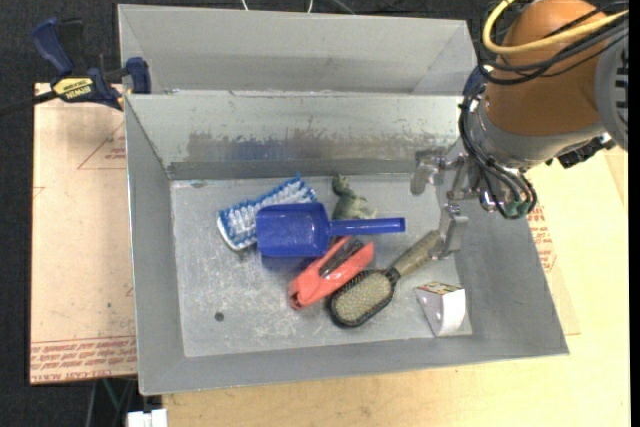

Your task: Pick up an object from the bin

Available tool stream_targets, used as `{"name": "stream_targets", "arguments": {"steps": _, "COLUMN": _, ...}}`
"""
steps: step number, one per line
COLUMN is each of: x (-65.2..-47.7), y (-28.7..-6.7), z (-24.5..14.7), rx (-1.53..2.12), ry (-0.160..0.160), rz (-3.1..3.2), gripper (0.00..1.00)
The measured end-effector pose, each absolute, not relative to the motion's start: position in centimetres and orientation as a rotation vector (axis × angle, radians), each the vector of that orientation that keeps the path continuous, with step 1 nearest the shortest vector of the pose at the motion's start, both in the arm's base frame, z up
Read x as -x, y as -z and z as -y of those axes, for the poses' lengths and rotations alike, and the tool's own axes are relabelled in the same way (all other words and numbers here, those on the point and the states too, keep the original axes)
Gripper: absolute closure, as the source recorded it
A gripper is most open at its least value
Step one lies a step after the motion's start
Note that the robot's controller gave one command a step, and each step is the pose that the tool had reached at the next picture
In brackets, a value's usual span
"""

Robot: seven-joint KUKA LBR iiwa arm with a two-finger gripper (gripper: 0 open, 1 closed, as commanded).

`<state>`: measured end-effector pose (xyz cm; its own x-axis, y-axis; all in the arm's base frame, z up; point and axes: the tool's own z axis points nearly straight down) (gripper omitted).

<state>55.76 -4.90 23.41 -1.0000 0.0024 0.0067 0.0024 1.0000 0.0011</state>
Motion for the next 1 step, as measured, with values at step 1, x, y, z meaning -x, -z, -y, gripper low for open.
{"name": "stream_targets", "arguments": {"steps": 1, "x": -55.9, "y": -23.88, "z": 4.86, "rx": 0.0, "ry": 0.001, "rz": 3.143, "gripper": 0.0}}
